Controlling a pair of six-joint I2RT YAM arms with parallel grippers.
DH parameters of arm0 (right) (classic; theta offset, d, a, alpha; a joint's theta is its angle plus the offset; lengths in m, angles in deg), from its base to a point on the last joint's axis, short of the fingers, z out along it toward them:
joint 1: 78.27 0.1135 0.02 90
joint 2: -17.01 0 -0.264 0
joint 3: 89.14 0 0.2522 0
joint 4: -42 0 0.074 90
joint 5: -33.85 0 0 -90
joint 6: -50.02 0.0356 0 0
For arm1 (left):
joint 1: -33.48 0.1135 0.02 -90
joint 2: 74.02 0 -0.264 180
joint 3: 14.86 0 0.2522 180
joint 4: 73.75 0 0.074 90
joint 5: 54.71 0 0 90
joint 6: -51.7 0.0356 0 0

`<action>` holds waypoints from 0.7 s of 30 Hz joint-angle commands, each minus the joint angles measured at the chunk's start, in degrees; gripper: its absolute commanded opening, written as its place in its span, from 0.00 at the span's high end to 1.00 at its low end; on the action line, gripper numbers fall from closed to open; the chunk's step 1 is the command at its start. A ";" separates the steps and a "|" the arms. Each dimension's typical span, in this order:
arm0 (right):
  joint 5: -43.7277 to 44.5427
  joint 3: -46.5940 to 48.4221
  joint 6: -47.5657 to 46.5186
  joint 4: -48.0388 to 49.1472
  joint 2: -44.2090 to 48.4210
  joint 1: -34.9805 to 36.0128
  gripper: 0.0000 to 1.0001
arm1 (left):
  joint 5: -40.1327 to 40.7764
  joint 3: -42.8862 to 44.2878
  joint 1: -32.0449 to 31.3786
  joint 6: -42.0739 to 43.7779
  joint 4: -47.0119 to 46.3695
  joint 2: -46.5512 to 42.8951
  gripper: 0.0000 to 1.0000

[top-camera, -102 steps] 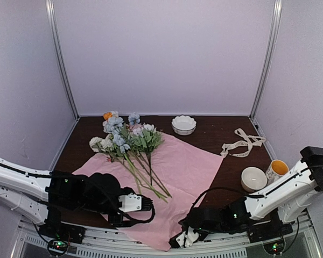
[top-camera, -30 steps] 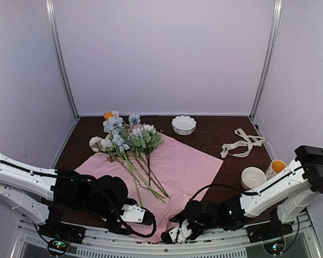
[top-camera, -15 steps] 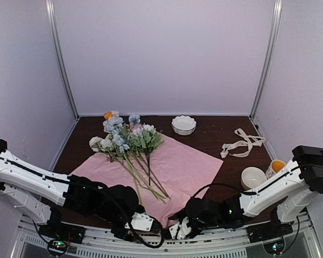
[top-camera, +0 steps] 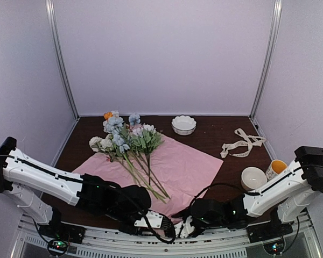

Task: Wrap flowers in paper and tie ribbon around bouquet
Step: Pick up the bottom corner of the flattened wrapping paper from the center of the board, then fold the bottom corner of the flattened wrapping paper at the center of the board.

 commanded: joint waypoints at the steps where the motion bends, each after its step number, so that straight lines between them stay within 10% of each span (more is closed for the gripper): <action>1: 2.42 -0.85 0.54 -3.58 1.83 -0.37 0.54 | -1.43 1.60 -0.10 -0.89 1.42 0.09 1.00; 8: 6.68 -2.60 2.89 -5.27 13.52 -0.72 0.52 | 2.07 -2.79 4.12 -13.91 -7.12 -6.10 1.00; 21: -13.05 -2.48 26.86 -3.91 28.87 -15.73 0.42 | 5.91 -20.00 11.56 -27.51 -26.23 -21.46 1.00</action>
